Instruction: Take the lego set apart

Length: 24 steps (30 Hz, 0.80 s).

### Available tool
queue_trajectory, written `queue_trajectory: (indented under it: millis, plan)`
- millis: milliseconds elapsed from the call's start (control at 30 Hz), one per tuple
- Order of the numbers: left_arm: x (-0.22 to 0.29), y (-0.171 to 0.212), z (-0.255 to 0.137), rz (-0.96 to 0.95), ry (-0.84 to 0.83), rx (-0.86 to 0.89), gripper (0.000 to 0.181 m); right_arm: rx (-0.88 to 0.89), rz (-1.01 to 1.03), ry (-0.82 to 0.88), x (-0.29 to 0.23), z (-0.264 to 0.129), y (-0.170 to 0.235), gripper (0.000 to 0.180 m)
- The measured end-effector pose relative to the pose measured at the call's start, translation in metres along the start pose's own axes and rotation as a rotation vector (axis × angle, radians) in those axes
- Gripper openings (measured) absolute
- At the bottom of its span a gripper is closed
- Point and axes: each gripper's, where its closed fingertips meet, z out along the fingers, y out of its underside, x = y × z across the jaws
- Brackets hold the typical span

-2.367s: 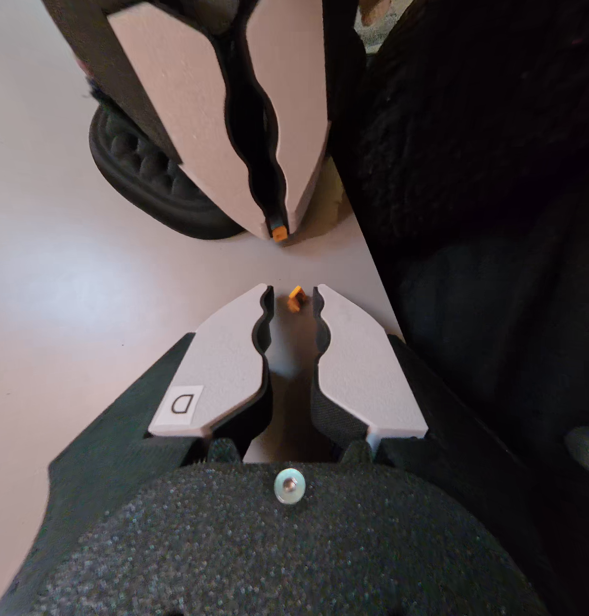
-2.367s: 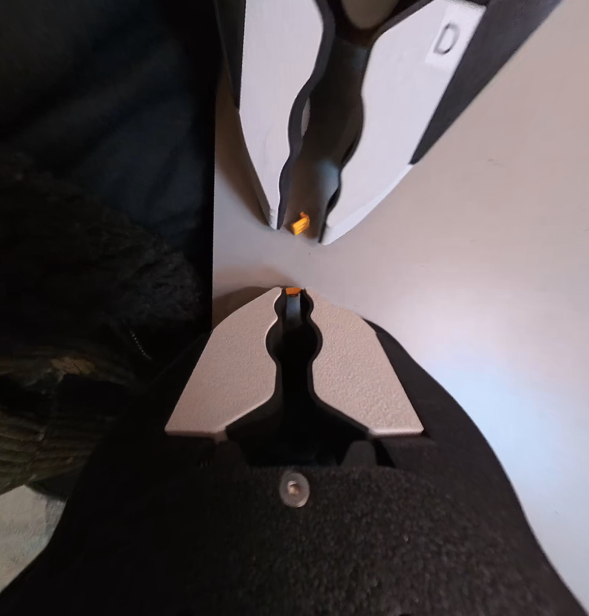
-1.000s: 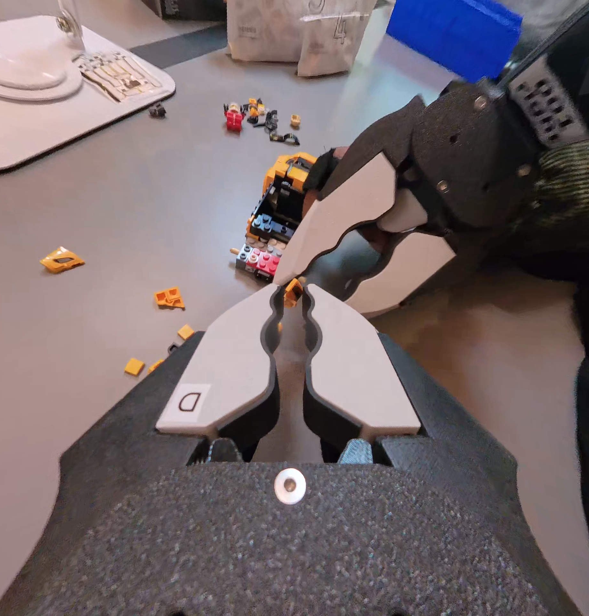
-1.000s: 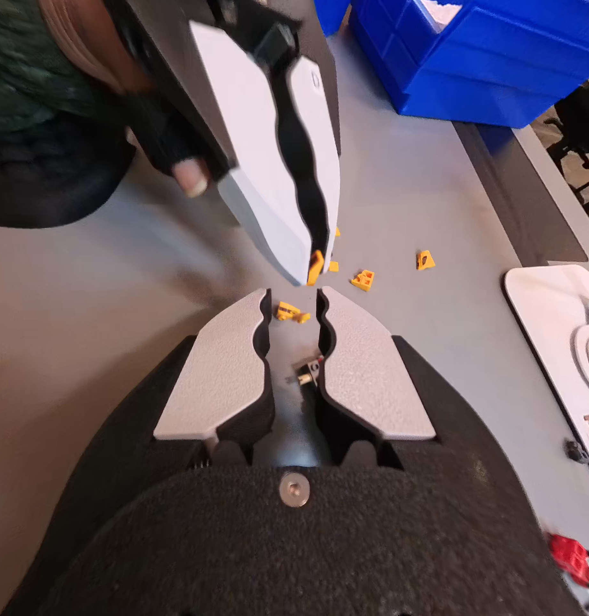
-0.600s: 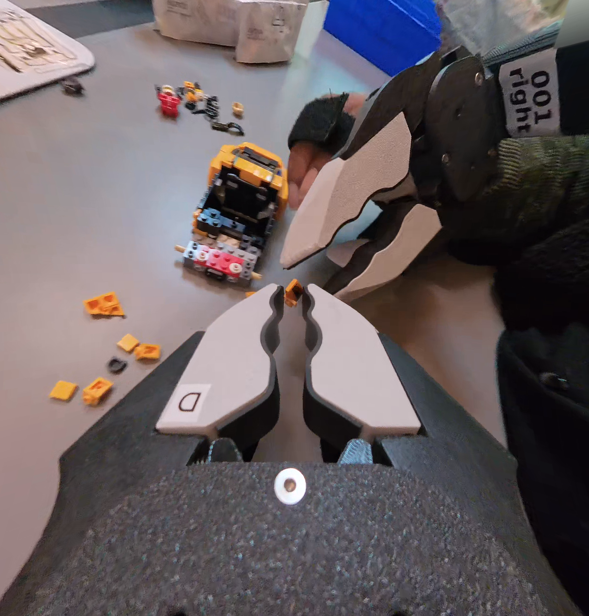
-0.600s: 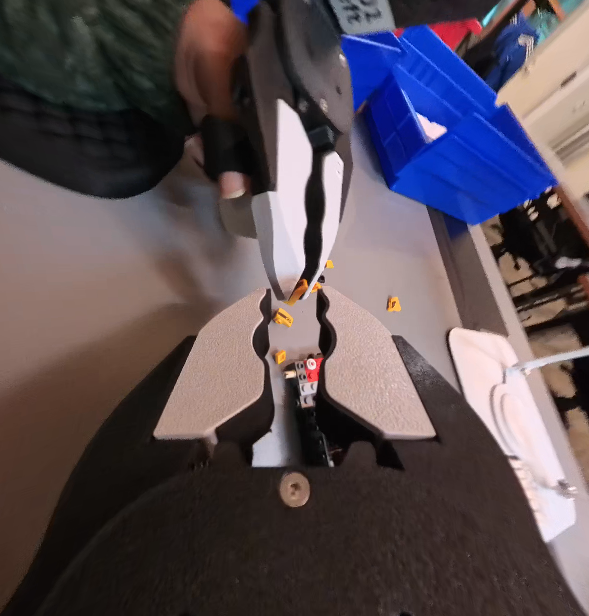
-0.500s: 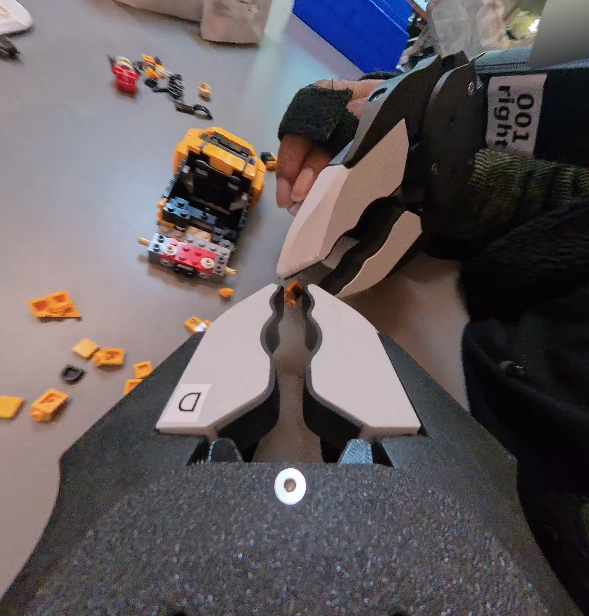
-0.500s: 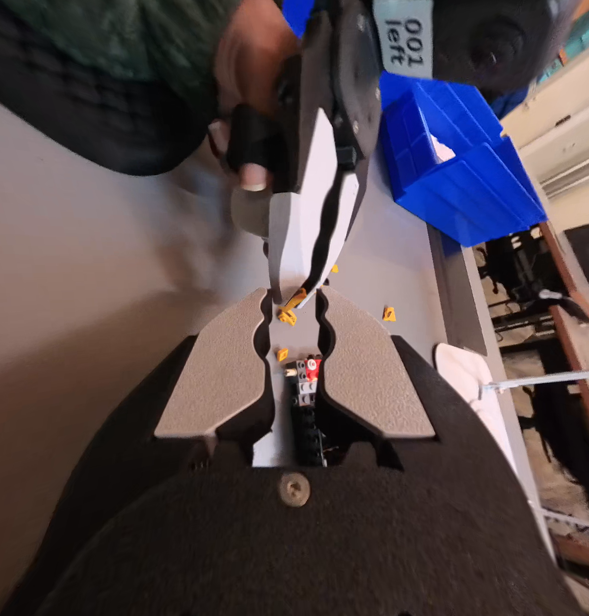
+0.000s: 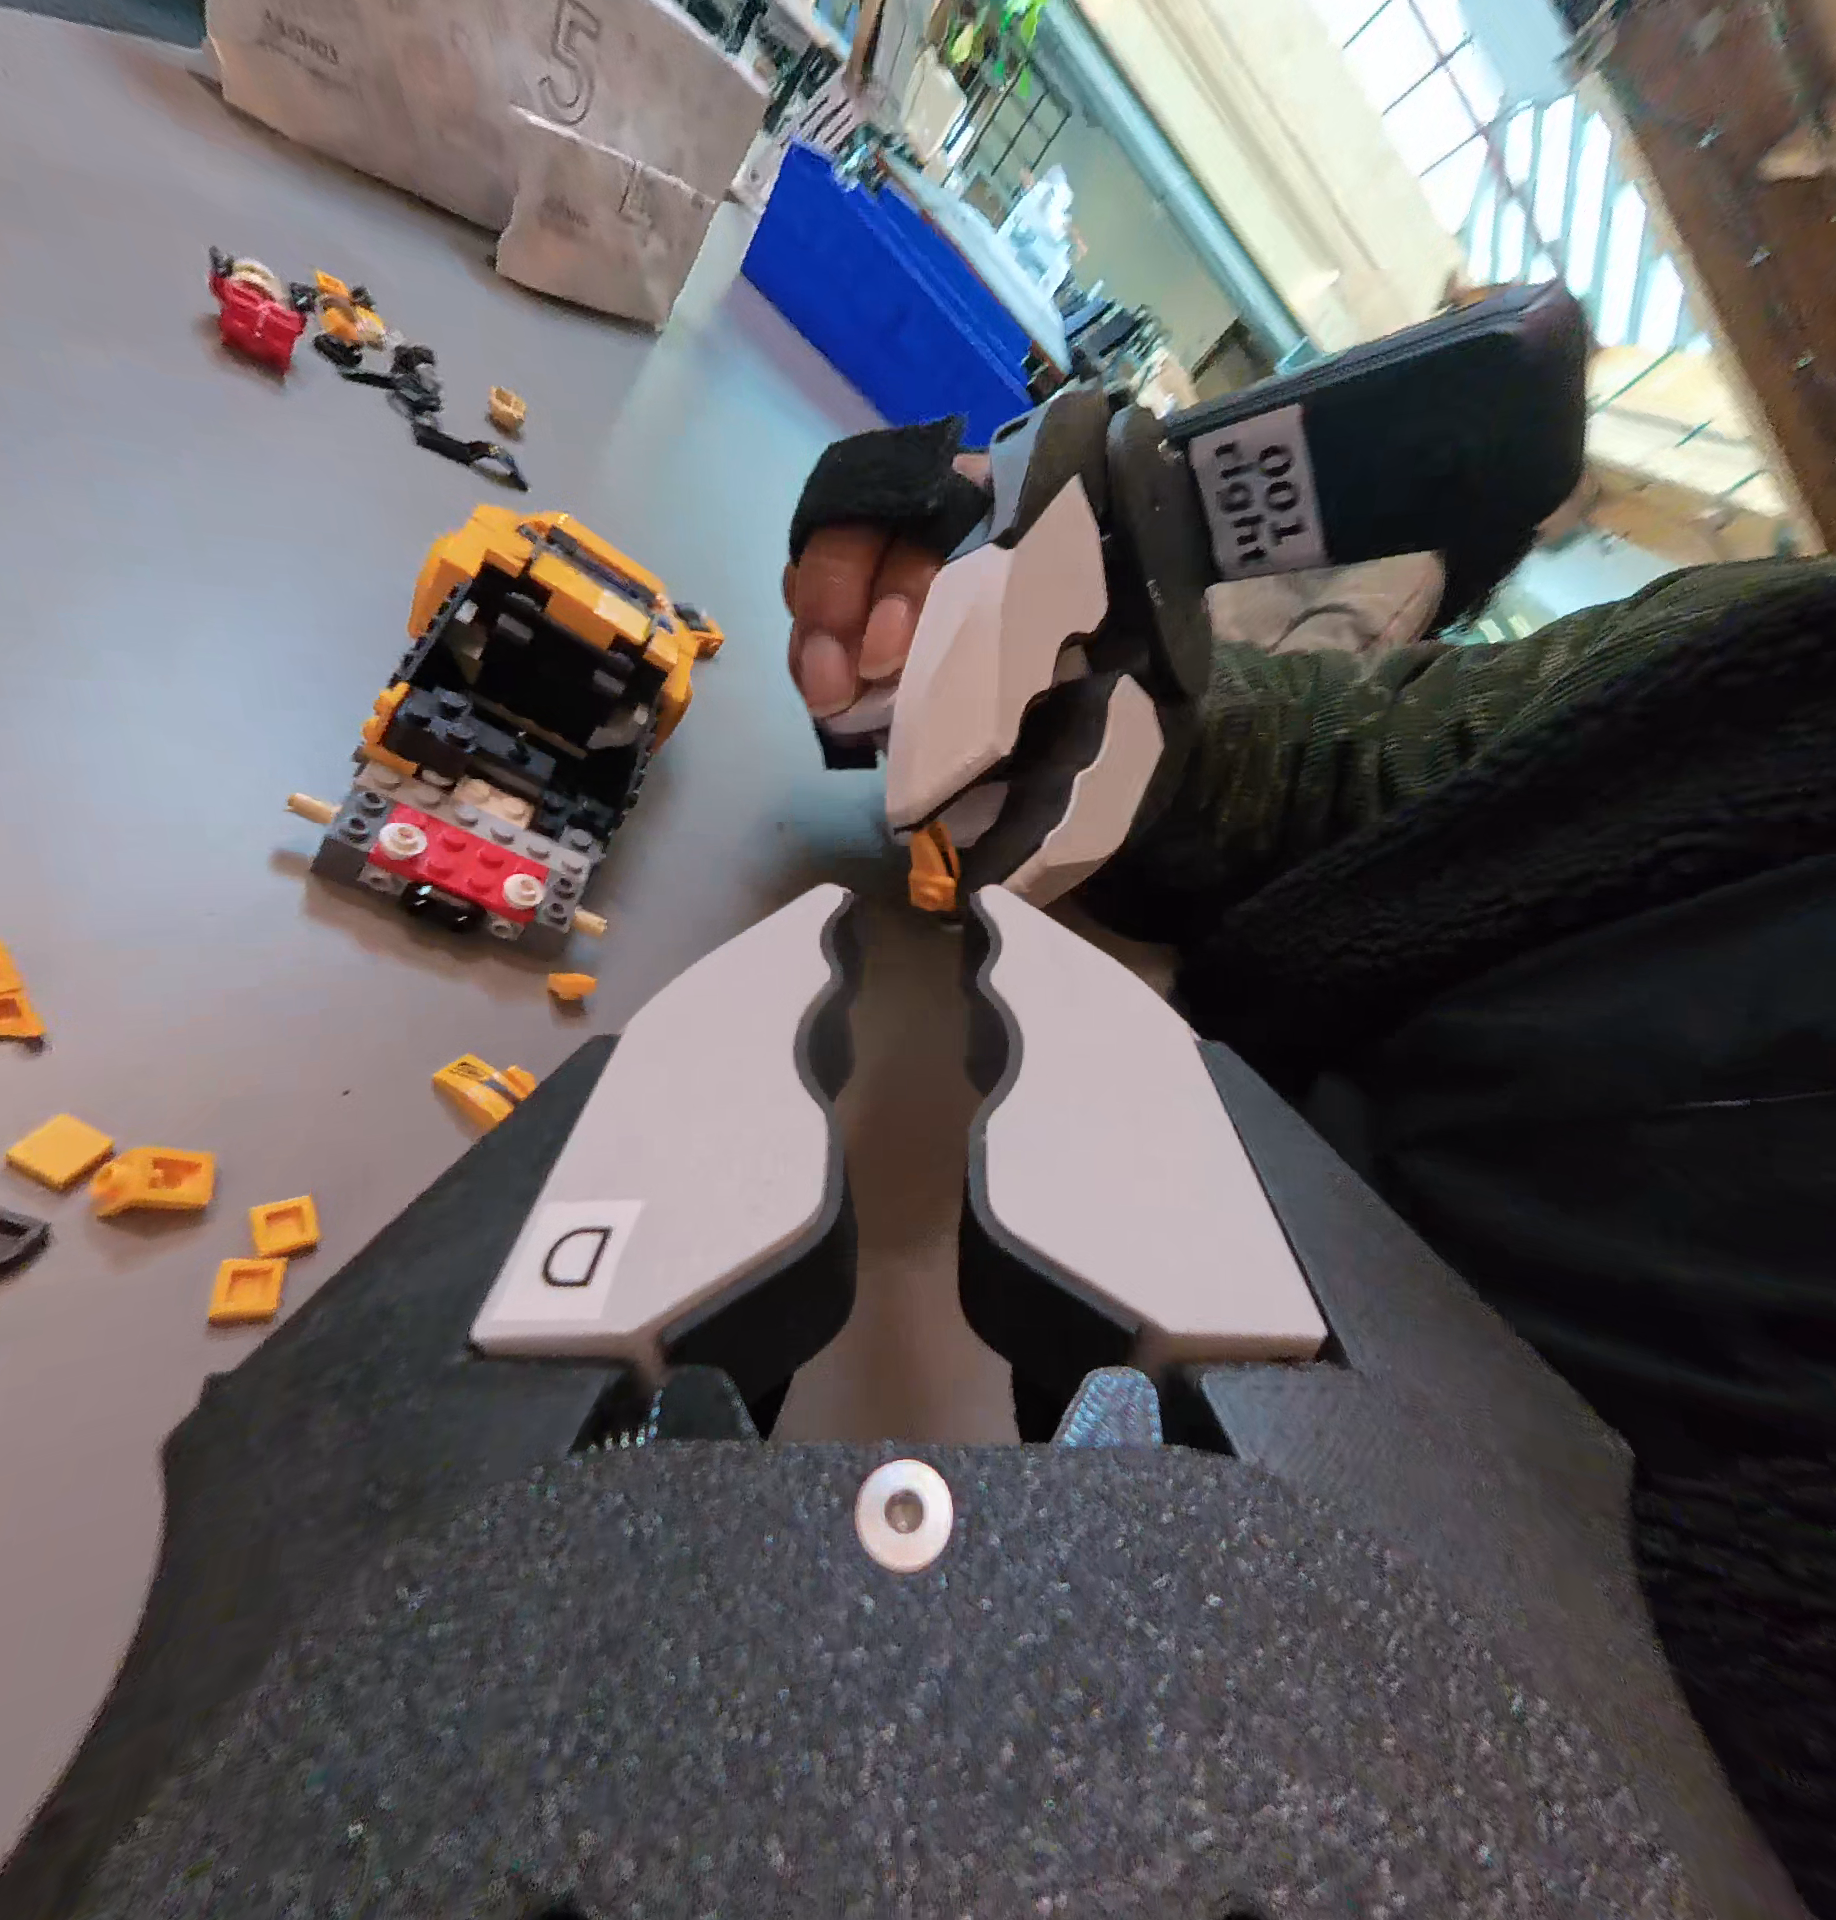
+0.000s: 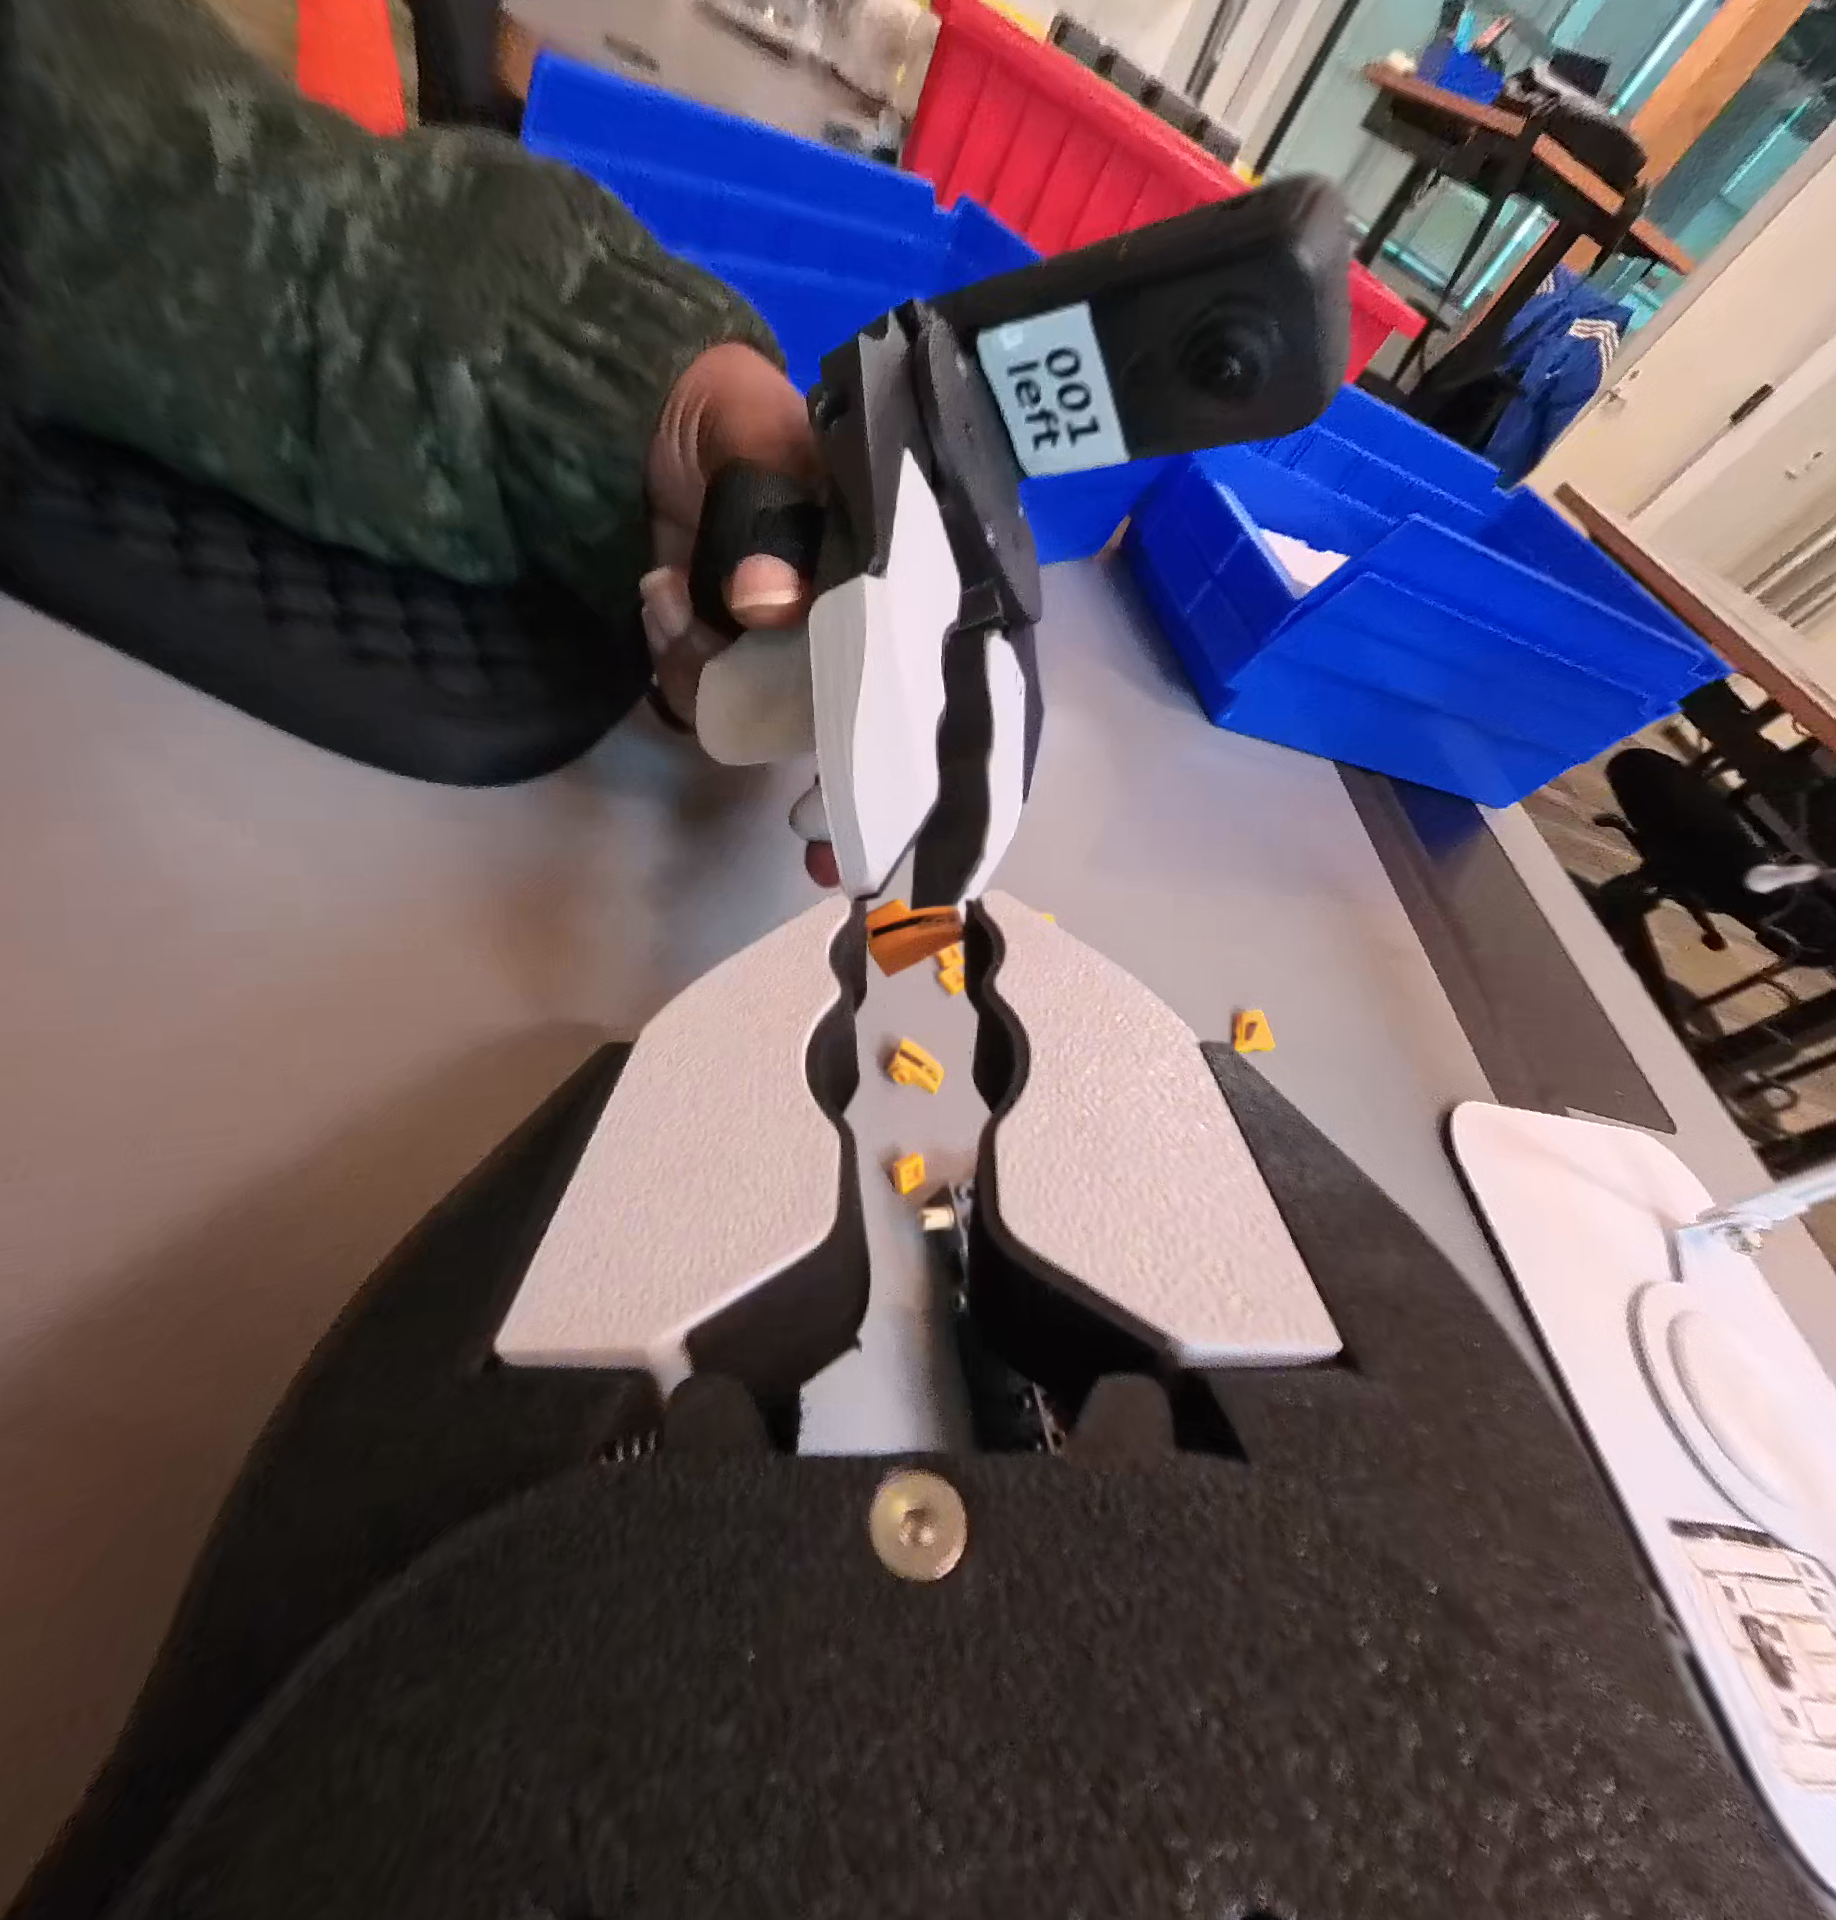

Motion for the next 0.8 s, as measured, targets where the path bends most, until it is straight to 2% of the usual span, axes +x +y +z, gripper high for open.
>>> queue_trajectory:
  millis: [133,333,400,533,800]
  plan:
    - [0.009,-0.005,0.0,-0.051,0.082,0.037,0.013,0.036,0.007,0.014,0.002,-0.002,-0.007,0.017]
    - [0.014,-0.007,0.0,-0.11,0.153,0.059,0.011,0.001,-0.131,0.069,0.002,-0.004,-0.013,0.017]
    - [0.019,-0.008,0.0,-0.115,0.185,0.069,0.016,-0.011,-0.159,0.064,0.0,-0.004,-0.013,0.017]
    - [0.018,-0.006,0.002,-0.096,0.168,0.056,0.009,-0.01,-0.182,0.066,-0.002,-0.004,-0.015,0.017]
    - [0.023,-0.003,0.001,-0.015,0.145,0.005,0.008,-0.009,-0.175,0.038,-0.005,-0.005,-0.019,0.016]
